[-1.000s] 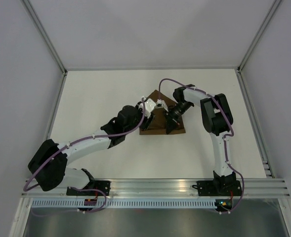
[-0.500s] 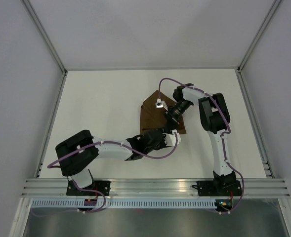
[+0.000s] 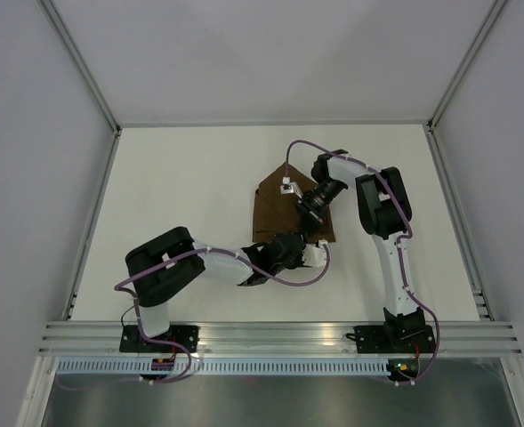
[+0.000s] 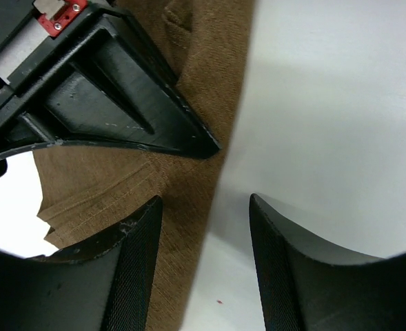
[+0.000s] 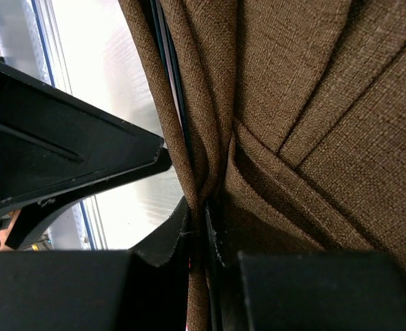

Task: Fold the napkin, place the utensils inside, and roll it up
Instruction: Roll the napkin at the center of the board.

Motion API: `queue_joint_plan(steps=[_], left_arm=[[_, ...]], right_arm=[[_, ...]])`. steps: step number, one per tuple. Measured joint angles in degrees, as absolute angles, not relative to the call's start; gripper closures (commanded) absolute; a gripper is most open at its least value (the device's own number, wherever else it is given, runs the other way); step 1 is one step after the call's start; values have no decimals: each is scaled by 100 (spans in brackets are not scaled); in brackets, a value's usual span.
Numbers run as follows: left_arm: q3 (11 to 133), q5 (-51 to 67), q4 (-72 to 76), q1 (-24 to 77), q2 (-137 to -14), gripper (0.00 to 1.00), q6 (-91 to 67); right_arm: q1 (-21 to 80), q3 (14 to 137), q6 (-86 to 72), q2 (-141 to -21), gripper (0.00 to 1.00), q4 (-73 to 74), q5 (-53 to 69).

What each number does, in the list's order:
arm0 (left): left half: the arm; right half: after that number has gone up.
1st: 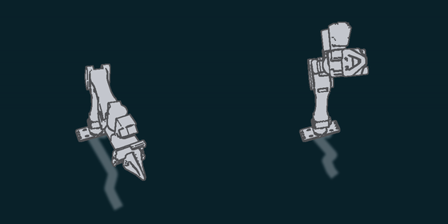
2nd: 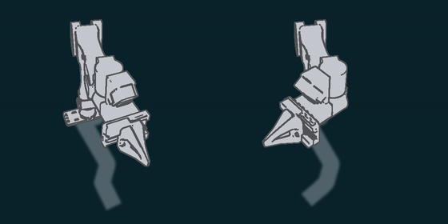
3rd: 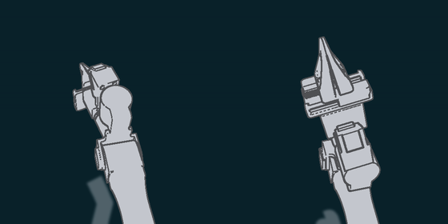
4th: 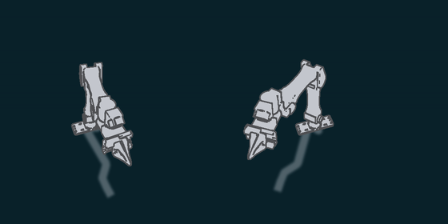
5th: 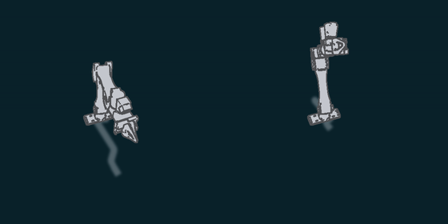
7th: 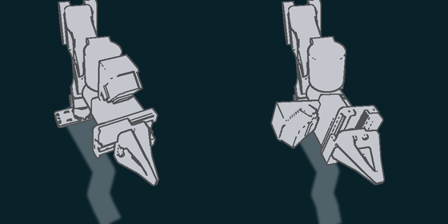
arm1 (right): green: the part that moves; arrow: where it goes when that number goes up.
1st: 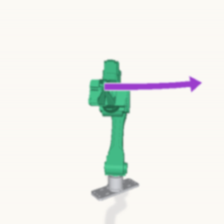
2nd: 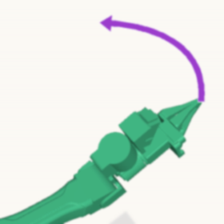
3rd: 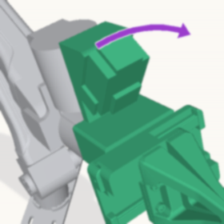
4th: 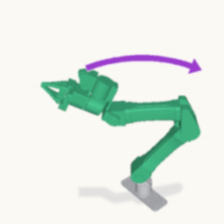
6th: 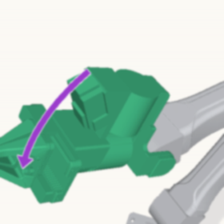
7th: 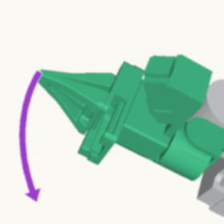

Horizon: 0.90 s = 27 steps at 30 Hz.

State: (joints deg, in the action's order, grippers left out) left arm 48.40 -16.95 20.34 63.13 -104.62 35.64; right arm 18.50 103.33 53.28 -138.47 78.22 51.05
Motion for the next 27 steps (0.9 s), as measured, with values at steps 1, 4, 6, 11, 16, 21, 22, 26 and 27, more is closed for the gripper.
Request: queue_joint_plan(steps=[1,4,6,11,16,21,22,26,27], left_arm=[[4869,-1719,2082,6289,-10510,41,3594],[4956,-1728,2099,6184,-10589,41,3627],[5017,-1719,2084,6106,-10634,42,3642],[5269,-1481,1747,5992,-10722,48,3651],[5581,-1046,1225,5887,-10809,64,3647],[5907,-552,652,5752,-10888,74,3632],[5975,-464,545,5721,-10906,77,3627],[6298,-113,49,5605,-10993,83,3601],[6357,-38,-38,5588,-11013,83,3592]], right_arm=[[1848,10333,5325,-13852,84,7832,5109],[1846,10333,5323,-13863,84,7865,5113],[1844,10348,5321,-13878,84,7887,5113],[1837,10516,5310,-14009,84,8060,5122],[1835,10641,5310,-14105,84,8193,5129],[1824,10659,5310,-14123,83,8235,5129],[1822,10659,5310,-14127,82,8239,5127],[1811,10667,5310,-14129,78,8272,5113],[1809,10672,5310,-14129,77,8285,5111]])
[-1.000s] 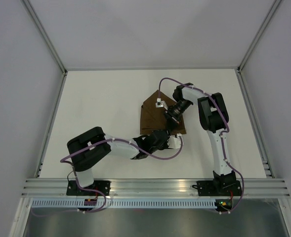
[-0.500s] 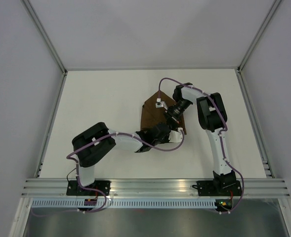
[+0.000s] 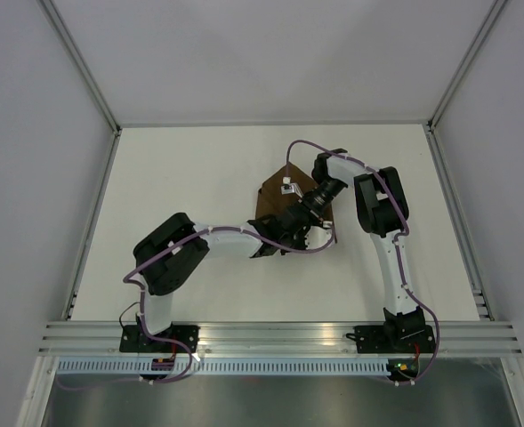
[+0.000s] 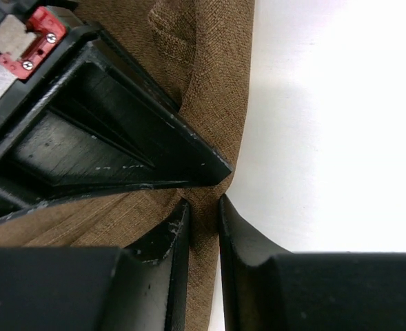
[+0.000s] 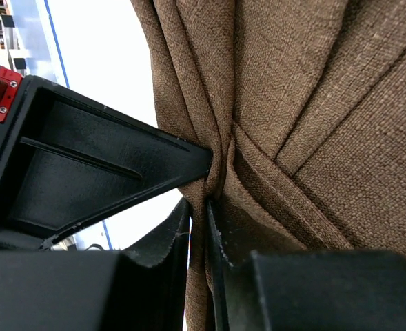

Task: Fold the napkin, place the utensils inside, and roll it up
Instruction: Roll the napkin at the center of the board.

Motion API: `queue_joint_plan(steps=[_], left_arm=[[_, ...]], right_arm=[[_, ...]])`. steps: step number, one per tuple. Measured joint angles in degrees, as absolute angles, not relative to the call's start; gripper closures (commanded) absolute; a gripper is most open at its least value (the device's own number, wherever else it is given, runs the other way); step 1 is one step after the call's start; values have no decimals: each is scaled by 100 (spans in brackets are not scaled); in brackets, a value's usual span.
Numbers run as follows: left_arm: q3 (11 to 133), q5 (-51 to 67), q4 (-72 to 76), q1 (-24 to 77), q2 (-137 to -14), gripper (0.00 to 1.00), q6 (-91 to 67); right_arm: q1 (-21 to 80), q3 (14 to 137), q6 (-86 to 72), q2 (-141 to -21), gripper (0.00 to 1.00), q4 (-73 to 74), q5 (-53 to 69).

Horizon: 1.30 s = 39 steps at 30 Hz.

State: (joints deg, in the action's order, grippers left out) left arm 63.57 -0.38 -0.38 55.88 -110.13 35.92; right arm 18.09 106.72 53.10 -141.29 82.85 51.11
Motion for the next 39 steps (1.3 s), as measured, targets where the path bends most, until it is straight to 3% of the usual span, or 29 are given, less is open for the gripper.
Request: queue_joint_plan(steps=[7,11,17,27,39], left_arm=[[6932,567,-794,5402,-11229,97,3487],[7234,1015,-1160,5240,-11356,98,3358],[7542,1761,-1382,4969,-11535,98,3103],[7988,3098,-1887,4668,-11856,98,2832],[9157,5000,-3057,4071,-12851,98,2471]], right_arm=[[1776,10698,5269,-14121,54,8479,5133],[1721,10698,5190,-14055,46,8538,5131],[1535,10619,4803,-13856,42,8250,5166],[827,10193,3935,-12995,39,6466,5332],[593,7297,3114,-10545,39,3715,4906]])
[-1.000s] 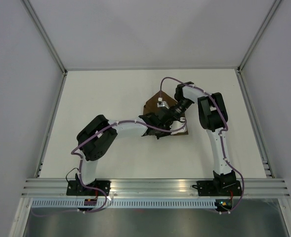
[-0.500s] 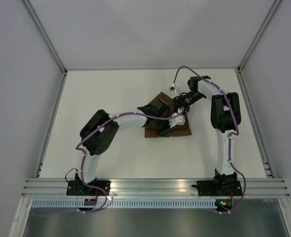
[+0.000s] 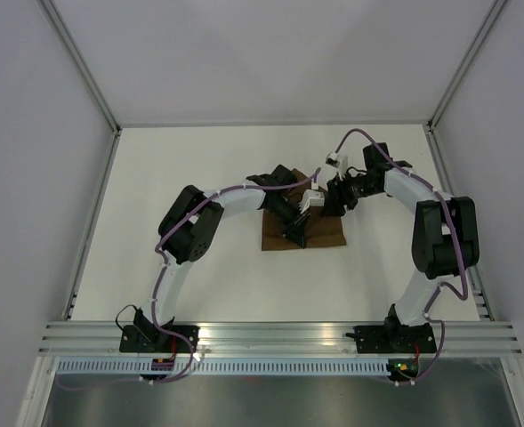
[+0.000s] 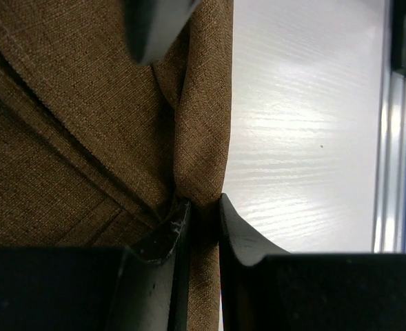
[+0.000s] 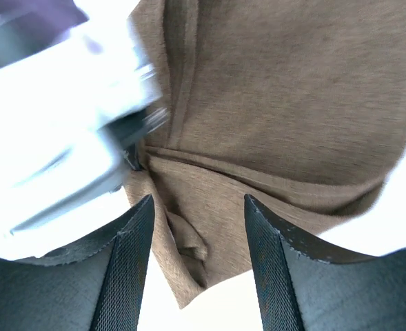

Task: Fold the napkin, place the utensils inside, and roll it up
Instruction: Roll the napkin at the center of the board.

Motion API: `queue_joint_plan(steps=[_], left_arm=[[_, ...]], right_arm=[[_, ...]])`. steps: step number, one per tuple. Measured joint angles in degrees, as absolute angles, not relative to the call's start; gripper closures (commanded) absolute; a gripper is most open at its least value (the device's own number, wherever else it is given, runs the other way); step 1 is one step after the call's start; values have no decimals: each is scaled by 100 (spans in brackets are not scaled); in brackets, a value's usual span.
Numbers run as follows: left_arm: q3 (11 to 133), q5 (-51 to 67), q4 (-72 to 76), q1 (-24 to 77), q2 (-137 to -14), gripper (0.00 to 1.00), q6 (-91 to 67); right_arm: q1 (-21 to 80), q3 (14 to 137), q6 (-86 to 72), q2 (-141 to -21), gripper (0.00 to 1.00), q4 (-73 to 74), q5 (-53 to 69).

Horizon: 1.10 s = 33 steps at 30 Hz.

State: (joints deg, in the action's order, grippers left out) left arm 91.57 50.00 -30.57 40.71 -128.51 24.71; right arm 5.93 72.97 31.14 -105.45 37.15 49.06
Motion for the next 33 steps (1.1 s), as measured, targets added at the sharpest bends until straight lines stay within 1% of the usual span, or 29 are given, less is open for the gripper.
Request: queue_joint_plan(steps=[5,9,15,19,30,33], left_arm=[[9445,5520,-3557,3959,-13148,98,2333],[9692,5789,-3946,3927,-13369,98,2211],[9988,5992,-4421,3922,-13620,98,2071],[10101,6042,-4589,3922,-13714,98,2010],[10173,6283,-4768,3887,-13863,98,1881],[10173,6342,-4790,3874,-13889,98,1863]], right_arm=[[600,6064,3103,-9467,38,2620,4615],[768,5402,3378,-8882,38,2226,4254],[1916,4412,3771,-8184,37,1625,3371],[2451,4202,3916,-8029,37,1509,3035],[3240,3798,4202,-8016,37,1253,2287],[3387,3691,4235,-8066,41,1175,2121]])
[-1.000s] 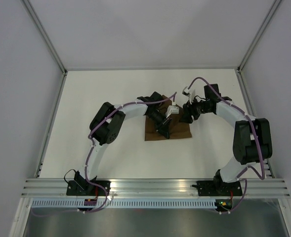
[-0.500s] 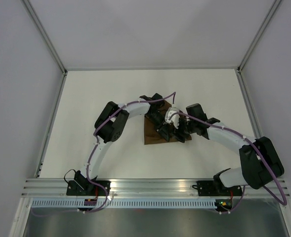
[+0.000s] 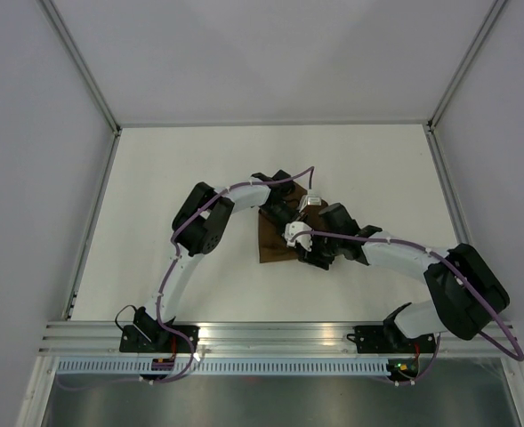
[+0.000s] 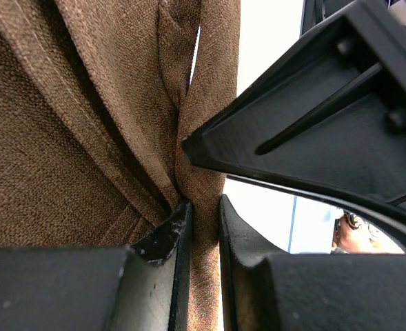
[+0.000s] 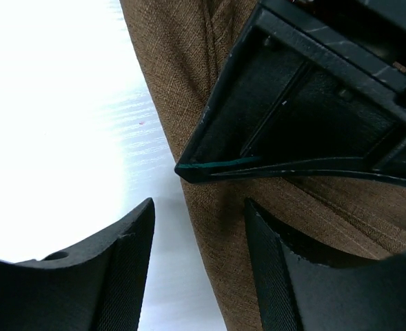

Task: Fold the napkin, place the utensils inside, and roll it up
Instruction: Roll the napkin at the center of the board.

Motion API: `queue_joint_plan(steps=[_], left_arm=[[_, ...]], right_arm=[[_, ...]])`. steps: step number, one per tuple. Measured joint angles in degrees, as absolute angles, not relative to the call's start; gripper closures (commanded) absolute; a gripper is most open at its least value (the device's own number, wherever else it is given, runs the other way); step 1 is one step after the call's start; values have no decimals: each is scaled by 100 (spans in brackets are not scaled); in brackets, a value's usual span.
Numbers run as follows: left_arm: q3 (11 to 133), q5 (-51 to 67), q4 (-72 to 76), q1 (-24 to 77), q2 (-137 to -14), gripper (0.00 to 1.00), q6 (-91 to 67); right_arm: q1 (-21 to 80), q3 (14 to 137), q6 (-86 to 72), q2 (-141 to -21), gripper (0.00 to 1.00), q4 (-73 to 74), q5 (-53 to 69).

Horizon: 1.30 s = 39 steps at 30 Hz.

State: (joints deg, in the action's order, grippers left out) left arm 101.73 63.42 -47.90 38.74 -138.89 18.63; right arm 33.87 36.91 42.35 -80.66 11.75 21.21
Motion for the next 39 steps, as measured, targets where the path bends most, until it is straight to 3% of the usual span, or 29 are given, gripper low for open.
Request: queue_joint_plan(steps=[4,8,11,14,28,39], left_arm=[[10173,6364,-4790,3870,-13898,96,1861],[10173,6366,-4799,3868,-13898,79,1861],[10173,6359,-4797,3859,-13889,67,1841],[10112,6335,-4753,3833,-13819,61,1752],[9061,5225,-3380,3315,-12689,54,823],[7603,3400,-1479,2764,-10750,53,-237]], right_arm=[[3479,3677,4283,-8254,50,985,1909],[3511,3677,4309,-8344,70,878,1848],[3514,3701,4340,-8385,75,880,1846],[3507,3844,4381,-8479,80,1076,1938],[2976,5505,4967,-9793,82,2987,3148],[2322,7225,5498,-11384,82,5078,4357]])
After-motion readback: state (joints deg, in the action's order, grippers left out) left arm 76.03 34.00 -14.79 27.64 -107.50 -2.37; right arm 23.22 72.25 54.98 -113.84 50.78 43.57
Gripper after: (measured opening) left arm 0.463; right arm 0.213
